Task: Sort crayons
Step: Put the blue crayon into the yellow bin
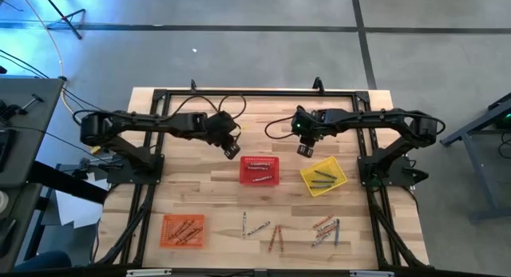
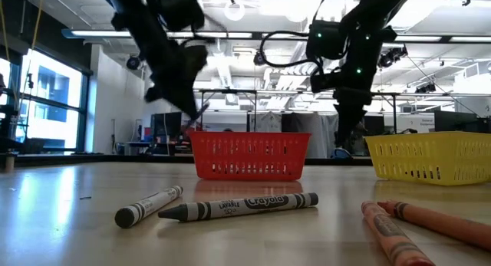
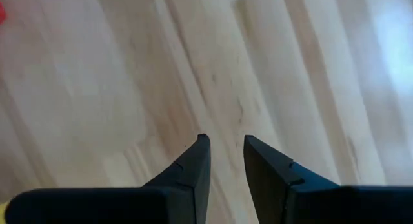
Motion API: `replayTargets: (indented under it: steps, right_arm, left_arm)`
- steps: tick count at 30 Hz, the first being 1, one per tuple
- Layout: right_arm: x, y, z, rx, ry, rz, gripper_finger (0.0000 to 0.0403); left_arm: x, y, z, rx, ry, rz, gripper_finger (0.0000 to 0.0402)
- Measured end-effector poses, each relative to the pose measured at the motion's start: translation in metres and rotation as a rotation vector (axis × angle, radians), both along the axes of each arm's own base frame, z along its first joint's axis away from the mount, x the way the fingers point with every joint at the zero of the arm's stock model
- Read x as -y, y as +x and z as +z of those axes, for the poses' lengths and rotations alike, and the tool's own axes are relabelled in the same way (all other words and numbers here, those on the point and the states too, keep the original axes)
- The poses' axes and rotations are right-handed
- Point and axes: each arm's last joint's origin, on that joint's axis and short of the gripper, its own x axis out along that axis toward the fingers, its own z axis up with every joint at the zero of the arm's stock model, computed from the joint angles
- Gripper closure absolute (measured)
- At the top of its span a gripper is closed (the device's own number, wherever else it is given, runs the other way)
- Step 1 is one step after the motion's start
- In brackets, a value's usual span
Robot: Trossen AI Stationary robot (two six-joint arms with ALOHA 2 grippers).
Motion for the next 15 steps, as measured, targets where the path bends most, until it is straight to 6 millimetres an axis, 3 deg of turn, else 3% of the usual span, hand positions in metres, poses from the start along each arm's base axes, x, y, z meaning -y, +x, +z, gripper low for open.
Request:
replayTargets:
  steps: [4, 9, 12, 15]
  right_arm:
    - [-0.006, 0.001, 0.000, -0.012, -0.010, 0.013, 0.0316]
    - [-0.009, -0.001, 0.013, -0.004, -0.221, -0.046, 0.0316]
    - [-0.008, -0.001, 0.034, 0.148, -0.295, -0.090, 0.0316]
    - [-0.010, 0.005, 0.062, 0.408, -0.302, -0.064, 0.0316]
  left_arm:
    - [0.012, 0.001, 0.022, 0.116, 0.128, -0.026, 0.0401]
    - [0.026, -0.001, 0.045, 0.232, 0.255, -0.059, 0.0401]
    - [0.034, -0.003, 0.055, 0.276, 0.335, -0.041, 0.0401]
    - [0.041, -0.001, 0.062, 0.322, 0.424, -0.024, 0.0401]
